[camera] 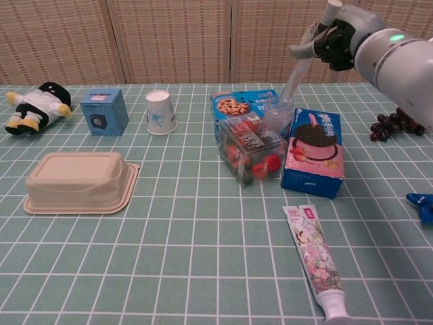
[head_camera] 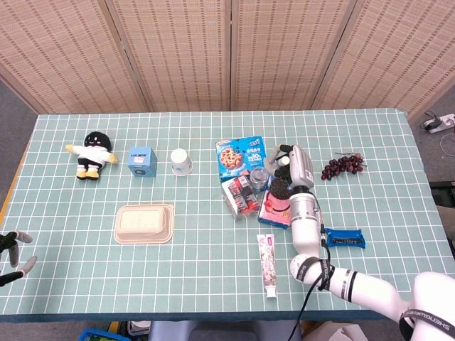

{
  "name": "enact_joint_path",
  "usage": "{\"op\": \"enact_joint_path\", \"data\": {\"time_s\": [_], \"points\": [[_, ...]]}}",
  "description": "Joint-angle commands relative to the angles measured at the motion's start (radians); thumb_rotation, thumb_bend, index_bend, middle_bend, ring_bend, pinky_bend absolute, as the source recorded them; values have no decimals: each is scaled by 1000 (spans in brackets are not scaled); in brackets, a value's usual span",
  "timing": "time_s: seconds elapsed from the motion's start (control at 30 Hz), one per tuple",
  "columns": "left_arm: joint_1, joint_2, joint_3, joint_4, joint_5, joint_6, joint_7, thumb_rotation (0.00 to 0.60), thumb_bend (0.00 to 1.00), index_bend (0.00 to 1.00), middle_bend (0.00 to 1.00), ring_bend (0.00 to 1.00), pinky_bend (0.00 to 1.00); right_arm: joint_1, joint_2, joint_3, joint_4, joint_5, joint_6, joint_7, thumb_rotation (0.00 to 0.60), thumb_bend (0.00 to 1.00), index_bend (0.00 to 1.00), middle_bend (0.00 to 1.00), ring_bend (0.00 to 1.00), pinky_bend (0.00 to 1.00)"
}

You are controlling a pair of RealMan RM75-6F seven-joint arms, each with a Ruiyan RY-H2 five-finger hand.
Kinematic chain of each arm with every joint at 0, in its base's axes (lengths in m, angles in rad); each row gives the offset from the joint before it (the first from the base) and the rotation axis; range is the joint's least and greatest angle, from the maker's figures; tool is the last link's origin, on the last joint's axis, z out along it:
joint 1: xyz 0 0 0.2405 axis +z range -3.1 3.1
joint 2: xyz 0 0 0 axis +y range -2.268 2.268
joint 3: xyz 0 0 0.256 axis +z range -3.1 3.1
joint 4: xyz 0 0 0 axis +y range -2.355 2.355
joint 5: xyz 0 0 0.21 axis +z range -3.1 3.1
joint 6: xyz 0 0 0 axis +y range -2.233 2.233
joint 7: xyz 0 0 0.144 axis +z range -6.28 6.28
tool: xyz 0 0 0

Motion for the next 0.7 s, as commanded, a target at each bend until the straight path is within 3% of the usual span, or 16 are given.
{"op": "enact_joint_path", "data": {"time_s": [0.03, 0.7], "points": [[0, -1, 0, 0, 0, 0, 2, 600, 242, 555, 736, 480, 706, 13, -10, 2, 25, 10, -10, 3, 600, 564, 800, 1000, 1000, 1000], [2, 2, 3, 0, 10, 5, -5, 600, 242, 555, 736, 480, 706, 65, -59, 3, 148, 73, -85, 20, 600, 564, 800, 1000, 1000, 1000]]}}
